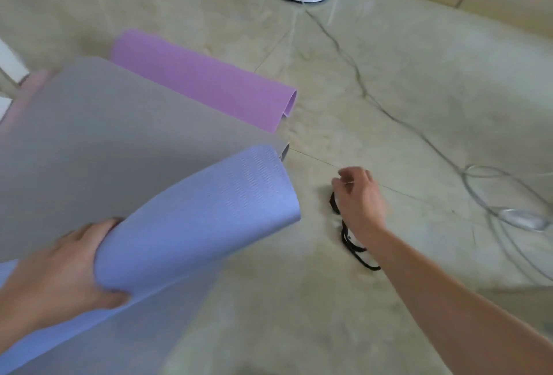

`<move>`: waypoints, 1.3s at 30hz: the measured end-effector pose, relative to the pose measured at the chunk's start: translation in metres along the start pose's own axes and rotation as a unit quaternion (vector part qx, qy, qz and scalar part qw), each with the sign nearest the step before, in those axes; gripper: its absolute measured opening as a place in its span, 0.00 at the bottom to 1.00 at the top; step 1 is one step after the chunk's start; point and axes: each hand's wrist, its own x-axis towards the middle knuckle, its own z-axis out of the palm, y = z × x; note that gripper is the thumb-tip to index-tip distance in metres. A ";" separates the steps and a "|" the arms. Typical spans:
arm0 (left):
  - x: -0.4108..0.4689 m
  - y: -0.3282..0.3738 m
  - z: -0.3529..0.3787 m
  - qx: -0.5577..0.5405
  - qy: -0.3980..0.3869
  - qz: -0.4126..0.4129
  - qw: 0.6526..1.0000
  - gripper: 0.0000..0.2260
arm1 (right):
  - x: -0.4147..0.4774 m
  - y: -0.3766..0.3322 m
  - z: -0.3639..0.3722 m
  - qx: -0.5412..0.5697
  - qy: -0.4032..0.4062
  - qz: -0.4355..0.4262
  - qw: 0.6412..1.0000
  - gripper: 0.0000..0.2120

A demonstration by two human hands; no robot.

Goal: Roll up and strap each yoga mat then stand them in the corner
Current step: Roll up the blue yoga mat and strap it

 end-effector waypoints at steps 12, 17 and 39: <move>0.011 0.035 0.055 0.125 -0.005 0.025 0.992 0.57 | 0.017 0.117 0.036 -0.328 -0.183 0.063 0.925 0.14; 0.005 0.039 0.056 0.120 -0.013 0.030 0.992 0.58 | 0.012 0.066 0.034 -0.043 0.017 -0.062 0.997 0.08; 0.108 0.229 0.060 0.079 -0.064 0.181 0.978 0.55 | -0.065 0.026 0.098 -0.069 0.030 -0.193 0.978 0.11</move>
